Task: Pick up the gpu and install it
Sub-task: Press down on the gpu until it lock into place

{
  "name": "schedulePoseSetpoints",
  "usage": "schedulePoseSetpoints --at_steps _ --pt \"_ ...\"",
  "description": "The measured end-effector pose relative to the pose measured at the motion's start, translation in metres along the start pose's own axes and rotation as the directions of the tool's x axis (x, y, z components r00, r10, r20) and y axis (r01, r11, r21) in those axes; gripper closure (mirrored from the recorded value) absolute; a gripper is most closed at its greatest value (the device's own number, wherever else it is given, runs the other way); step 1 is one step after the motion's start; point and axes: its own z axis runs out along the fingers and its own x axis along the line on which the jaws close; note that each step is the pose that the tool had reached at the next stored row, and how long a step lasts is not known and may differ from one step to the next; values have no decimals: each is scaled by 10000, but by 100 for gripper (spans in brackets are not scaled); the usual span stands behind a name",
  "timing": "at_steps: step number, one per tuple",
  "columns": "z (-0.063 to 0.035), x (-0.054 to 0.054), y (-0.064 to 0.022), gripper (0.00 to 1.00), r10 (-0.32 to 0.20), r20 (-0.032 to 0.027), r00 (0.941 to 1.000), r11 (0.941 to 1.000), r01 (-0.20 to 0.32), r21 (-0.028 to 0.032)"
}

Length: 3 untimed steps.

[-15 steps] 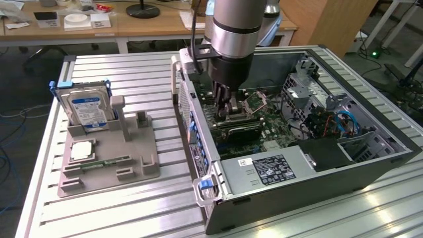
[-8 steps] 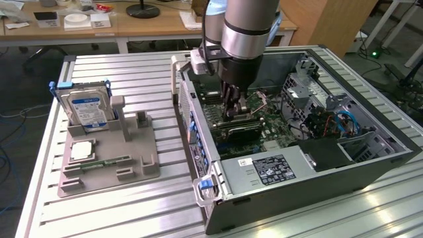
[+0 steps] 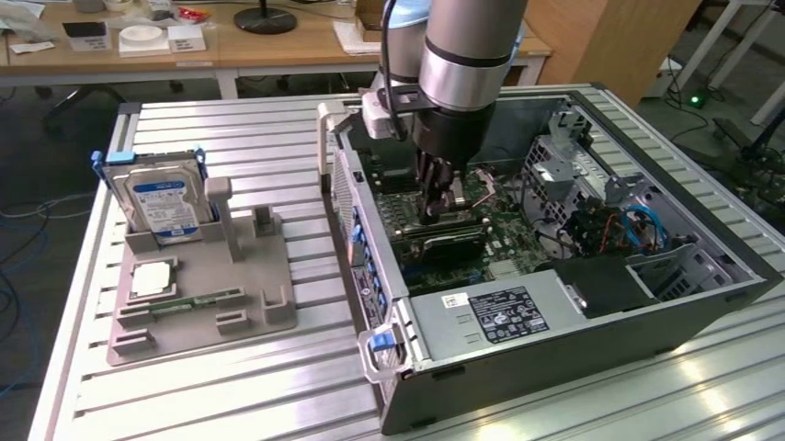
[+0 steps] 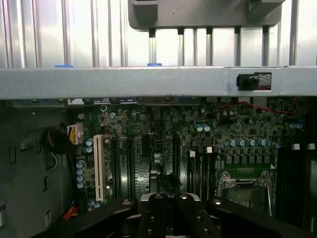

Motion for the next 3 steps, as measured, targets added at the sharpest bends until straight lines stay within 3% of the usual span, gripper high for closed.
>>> schedulePoseSetpoints --at_steps 3 --pt "0 0 0 89 -1 0 10000 10000 1 0"
